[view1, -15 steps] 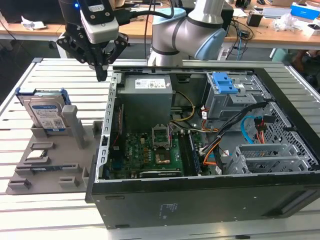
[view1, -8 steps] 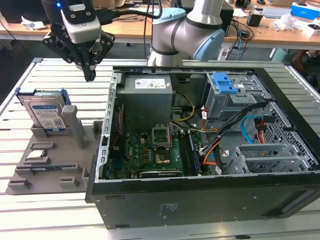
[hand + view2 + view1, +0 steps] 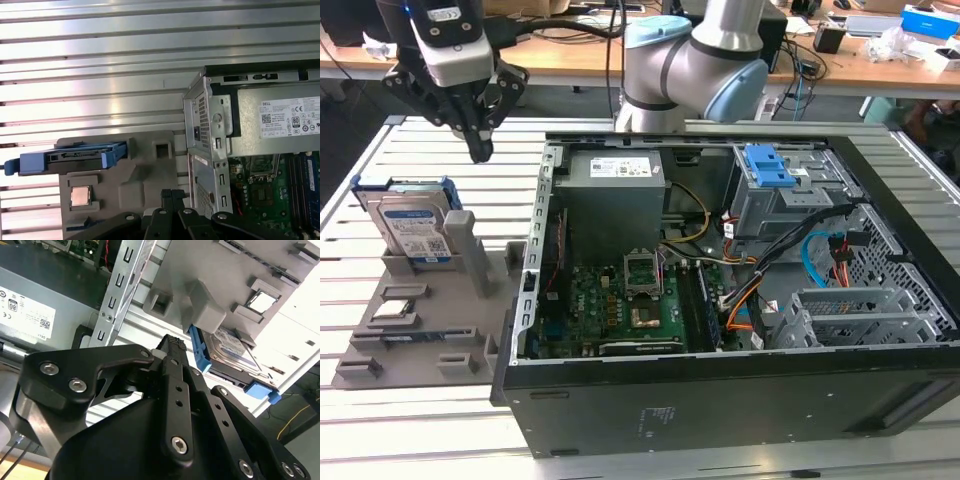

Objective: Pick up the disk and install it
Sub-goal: 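Reach for the disk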

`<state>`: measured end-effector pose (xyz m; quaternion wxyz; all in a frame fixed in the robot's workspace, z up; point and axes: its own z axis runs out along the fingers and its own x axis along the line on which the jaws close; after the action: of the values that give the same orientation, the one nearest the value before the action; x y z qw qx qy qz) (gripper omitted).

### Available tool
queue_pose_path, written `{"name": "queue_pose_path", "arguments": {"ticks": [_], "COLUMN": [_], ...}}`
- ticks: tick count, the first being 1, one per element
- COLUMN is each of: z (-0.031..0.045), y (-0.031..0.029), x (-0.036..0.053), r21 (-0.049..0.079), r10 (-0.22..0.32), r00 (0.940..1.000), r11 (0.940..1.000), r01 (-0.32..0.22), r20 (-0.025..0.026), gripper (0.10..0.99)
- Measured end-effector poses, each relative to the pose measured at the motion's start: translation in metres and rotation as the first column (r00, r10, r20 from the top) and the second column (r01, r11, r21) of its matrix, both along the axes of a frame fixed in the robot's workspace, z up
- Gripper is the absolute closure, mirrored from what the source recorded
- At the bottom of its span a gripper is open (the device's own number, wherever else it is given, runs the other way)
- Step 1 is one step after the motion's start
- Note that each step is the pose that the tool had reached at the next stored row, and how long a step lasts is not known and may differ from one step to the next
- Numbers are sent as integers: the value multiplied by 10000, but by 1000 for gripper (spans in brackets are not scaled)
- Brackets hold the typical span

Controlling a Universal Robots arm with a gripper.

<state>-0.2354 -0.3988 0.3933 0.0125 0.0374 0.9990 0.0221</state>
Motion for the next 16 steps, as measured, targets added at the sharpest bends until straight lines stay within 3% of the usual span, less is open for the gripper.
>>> {"name": "queue_pose_path", "arguments": {"ticks": [16], "z": [0], "y": [0], "x": [-295], "r21": [0], "r10": [0], "r00": [10000], "r11": [10000], "r01": [0], "r20": [0], "gripper": [980]}}
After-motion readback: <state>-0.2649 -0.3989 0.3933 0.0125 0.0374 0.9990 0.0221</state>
